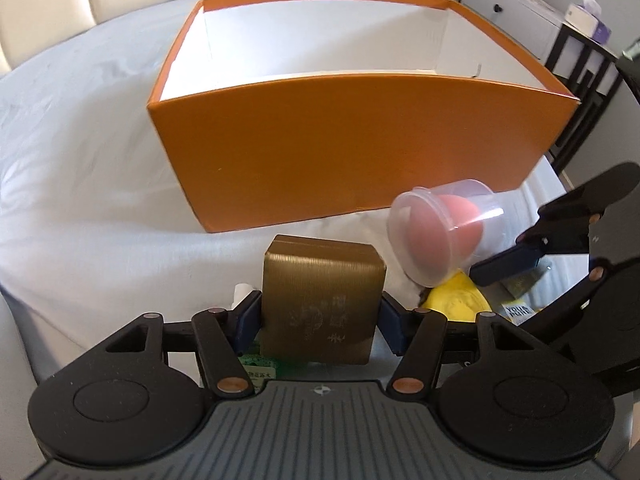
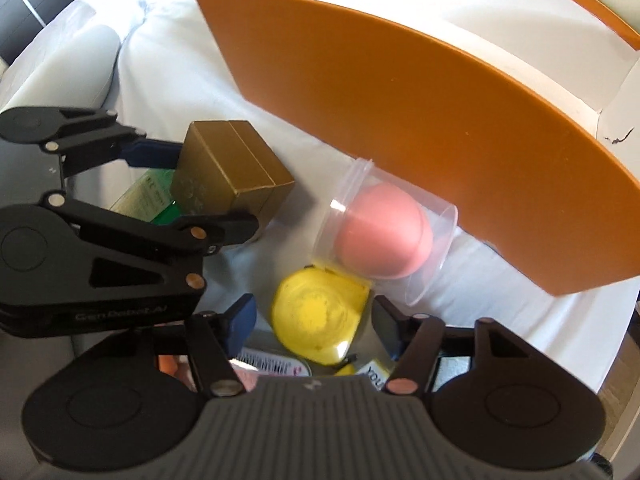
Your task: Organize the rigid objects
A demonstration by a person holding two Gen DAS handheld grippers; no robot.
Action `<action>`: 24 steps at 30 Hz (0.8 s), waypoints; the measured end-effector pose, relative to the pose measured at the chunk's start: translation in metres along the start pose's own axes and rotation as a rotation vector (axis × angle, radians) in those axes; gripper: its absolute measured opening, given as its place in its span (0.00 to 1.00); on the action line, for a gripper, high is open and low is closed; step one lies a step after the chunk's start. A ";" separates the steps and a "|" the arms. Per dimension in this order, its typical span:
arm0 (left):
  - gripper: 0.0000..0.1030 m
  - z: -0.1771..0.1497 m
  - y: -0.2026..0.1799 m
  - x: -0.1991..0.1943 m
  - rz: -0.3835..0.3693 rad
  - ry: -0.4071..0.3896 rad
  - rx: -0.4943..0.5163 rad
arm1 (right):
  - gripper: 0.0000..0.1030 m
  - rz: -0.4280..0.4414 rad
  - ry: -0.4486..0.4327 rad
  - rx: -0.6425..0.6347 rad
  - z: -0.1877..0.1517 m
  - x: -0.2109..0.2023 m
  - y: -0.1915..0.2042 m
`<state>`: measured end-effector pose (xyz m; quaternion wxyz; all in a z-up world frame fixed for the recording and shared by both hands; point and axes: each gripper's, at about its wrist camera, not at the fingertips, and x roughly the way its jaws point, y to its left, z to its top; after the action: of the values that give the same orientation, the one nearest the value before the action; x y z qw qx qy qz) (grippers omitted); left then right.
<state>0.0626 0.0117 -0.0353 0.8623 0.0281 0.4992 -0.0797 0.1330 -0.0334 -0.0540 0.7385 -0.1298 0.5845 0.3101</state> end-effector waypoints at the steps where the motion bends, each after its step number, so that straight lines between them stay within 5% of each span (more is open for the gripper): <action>1: 0.68 0.000 0.002 0.002 -0.004 0.006 -0.012 | 0.58 -0.002 0.005 0.005 0.001 0.003 0.000; 15: 0.65 -0.006 0.012 -0.031 -0.047 -0.056 -0.048 | 0.53 0.024 -0.001 -0.081 0.001 -0.025 0.008; 24: 0.65 0.005 0.022 -0.085 -0.086 -0.177 -0.050 | 0.53 0.024 -0.113 -0.181 0.008 -0.084 0.011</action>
<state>0.0288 0.0420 0.0395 0.8993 -0.0219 0.4236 -0.1061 0.1220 -0.0465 0.0289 0.7517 -0.1712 0.5132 0.3771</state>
